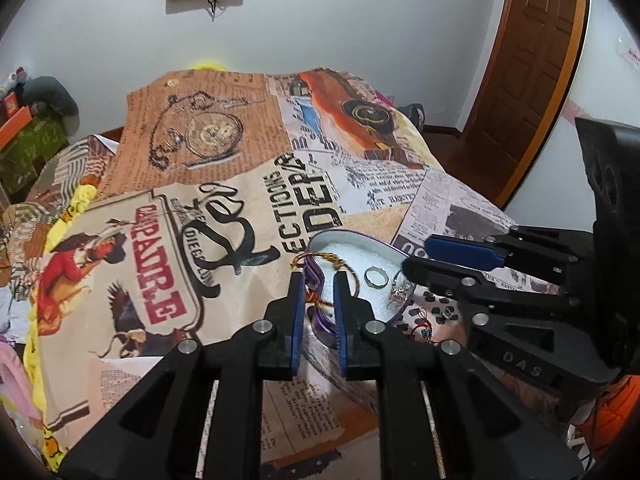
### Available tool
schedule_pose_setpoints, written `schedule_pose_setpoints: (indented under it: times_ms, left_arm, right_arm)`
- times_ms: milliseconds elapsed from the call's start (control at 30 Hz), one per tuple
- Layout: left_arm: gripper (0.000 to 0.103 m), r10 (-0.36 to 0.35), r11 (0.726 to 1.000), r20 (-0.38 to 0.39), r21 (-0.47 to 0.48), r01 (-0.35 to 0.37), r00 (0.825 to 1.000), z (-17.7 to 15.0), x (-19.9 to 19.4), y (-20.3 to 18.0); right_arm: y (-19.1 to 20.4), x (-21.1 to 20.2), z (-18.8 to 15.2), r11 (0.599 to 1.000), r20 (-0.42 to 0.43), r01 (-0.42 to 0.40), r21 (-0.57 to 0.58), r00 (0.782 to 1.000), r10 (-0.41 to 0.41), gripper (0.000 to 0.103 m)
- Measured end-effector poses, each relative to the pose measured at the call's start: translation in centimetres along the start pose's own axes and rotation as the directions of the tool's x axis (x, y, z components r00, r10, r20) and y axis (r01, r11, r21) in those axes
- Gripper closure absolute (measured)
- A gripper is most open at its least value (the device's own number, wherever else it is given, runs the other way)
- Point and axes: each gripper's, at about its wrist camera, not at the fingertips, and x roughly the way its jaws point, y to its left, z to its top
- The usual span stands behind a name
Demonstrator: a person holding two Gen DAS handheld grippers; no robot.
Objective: Organize jewelry
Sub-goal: 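Open and withdraw both tools from the tin toward the earrings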
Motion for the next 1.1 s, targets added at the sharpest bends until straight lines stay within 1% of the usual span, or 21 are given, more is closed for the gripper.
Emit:
schedule_pose_setpoints:
  times_ms: [67,100,167,300,367,400,433,467,533,733,833,933,1100]
  left_arm:
    - [0.071,0.008,1.0,0.02,-0.003,-0.008,1.0,0.0,-0.8,-0.1]
    - [0.068,0.012,1.0,0.03,-0.004,-0.012,0.999,0.0,-1.2,-0.1]
    - [0.066,0.025,1.0,0.051,-0.002,-0.025,0.998,0.0,-2.0,-0.4]
    - [0.065,0.024,1.0,0.057,0.0,-0.024,0.998,-0.1,-3.1,-0.8]
    - [0.062,0.027,1.0,0.062,0.005,-0.028,0.998,-0.3,-3.7,-1.2]
    - [0.061,0.03,0.999,0.064,0.007,-0.031,0.998,-0.4,-3.9,-1.3]
    - [0.058,0.036,0.999,0.066,0.009,-0.036,0.997,-0.5,-4.1,-1.5]
    - [0.057,0.04,0.999,0.066,0.012,-0.041,0.997,-0.7,-4.2,-1.7]
    - [0.057,0.041,0.999,0.06,0.013,-0.042,0.997,-1.0,-4.4,-1.9]
    - [0.056,0.039,0.999,0.007,0.001,-0.039,0.999,-2.3,-3.6,-2.2]
    - [0.056,0.025,1.0,-0.034,-0.003,-0.025,0.999,-3.2,-2.6,-2.5]
    - [0.056,0.012,1.0,-0.074,0.008,-0.012,0.997,-4.2,-1.5,-3.1]
    - [0.056,-0.029,0.999,-0.132,0.032,0.034,0.991,-5.7,0.5,-4.6]
  right_arm:
    - [-0.2,-0.6,0.0,1.0,0.008,0.003,0.009,1.0,-0.003,0.082]
    - [-0.2,-1.0,-0.1,1.0,0.014,0.004,0.014,1.0,-0.004,0.082]
    - [-0.2,-1.6,-0.1,1.0,0.024,0.003,0.022,1.0,-0.004,0.082]
    - [-0.3,-3.1,-0.3,0.999,0.046,0.015,0.038,0.999,-0.016,0.08]
    - [-0.3,-3.7,-0.5,0.999,0.056,0.026,0.047,0.998,-0.029,0.071]
    - [-0.4,-4.1,-0.6,0.998,0.068,0.034,0.051,0.997,-0.038,0.06]
    - [-0.4,-4.6,-0.8,0.997,0.086,0.042,0.057,0.995,-0.047,0.053]
    - [-0.4,-5.1,-0.9,0.997,0.101,0.044,0.061,0.994,-0.05,0.051]
    - [-0.4,-5.7,-1.2,0.997,0.113,0.041,0.062,0.992,-0.048,0.05]
    - [-1.1,-6.8,-2.4,0.995,0.111,0.06,0.078,0.991,-0.068,0.05]
    - [-1.6,-6.8,-3.3,0.994,0.096,0.07,0.087,0.992,-0.079,0.05]
    - [-2.0,-6.3,-4.3,0.993,0.067,0.066,0.097,0.995,-0.072,0.05]
    - [-2.7,-5.2,-6.0,0.991,0.017,0.057,0.119,0.998,-0.059,0.05]
